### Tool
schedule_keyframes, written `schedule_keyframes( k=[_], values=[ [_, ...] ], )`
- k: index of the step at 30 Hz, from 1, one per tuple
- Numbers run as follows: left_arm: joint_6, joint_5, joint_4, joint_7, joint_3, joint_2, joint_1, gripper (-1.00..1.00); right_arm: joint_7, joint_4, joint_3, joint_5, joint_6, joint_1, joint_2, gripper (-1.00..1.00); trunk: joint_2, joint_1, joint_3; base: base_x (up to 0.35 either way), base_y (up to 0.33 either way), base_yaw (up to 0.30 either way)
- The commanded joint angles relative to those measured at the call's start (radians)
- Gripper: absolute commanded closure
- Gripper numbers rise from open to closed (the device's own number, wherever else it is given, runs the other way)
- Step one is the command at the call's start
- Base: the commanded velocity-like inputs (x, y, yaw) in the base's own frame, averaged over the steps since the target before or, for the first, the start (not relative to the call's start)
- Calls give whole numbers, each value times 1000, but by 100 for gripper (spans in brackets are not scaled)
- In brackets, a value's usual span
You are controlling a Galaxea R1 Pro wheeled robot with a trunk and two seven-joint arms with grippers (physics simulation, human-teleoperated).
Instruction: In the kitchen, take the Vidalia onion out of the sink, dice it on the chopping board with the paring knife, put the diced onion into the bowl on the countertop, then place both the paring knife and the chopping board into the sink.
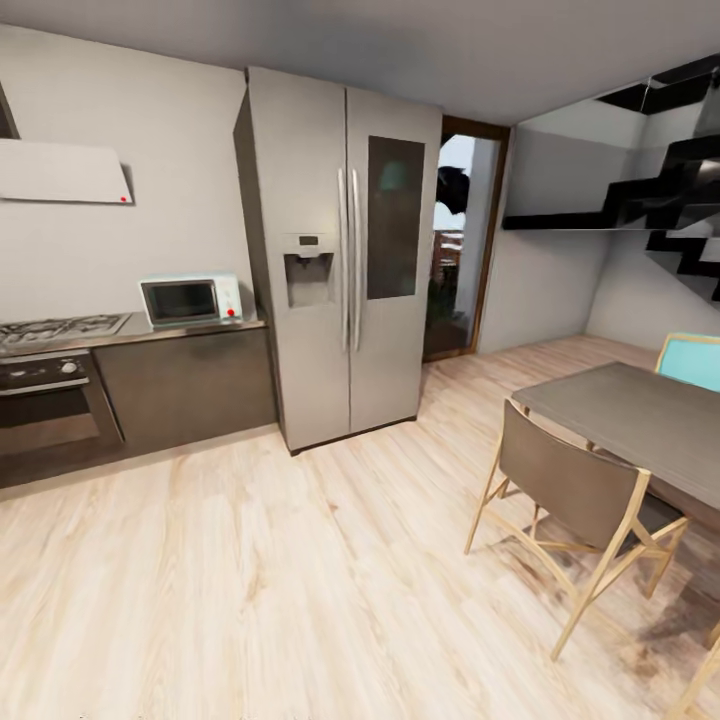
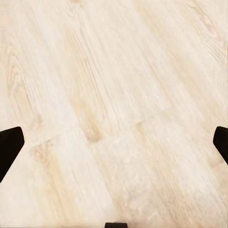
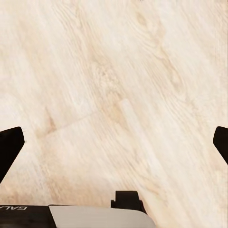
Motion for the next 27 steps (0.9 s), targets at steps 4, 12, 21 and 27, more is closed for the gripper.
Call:
schedule_keyframes(
  k=[4, 12, 21, 27],
  values=[
    [-1, 1, -1, 0, -1, -1, 0, -100, -1, 0, 0, 1, -3, 0, 0, -100, 0, 0, -1, 0, 0, 262],
    [-1, 0, 0, 0, -1, -2, 0, -100, -1, 0, 0, 1, -4, 0, 0, -100, 0, 0, -1, 0, 0, 262],
    [-1, 0, 13, 0, -1, -2, 0, -100, -1, 1, 0, 1, -4, 0, 0, -100, 0, 0, -1, 0, 0, 262],
    [-1, 0, 17, 0, 0, -2, 0, -100, -1, 1, 0, 1, -4, 0, 0, -100, 0, 0, -1, 0, 0, 262]
  ],
)
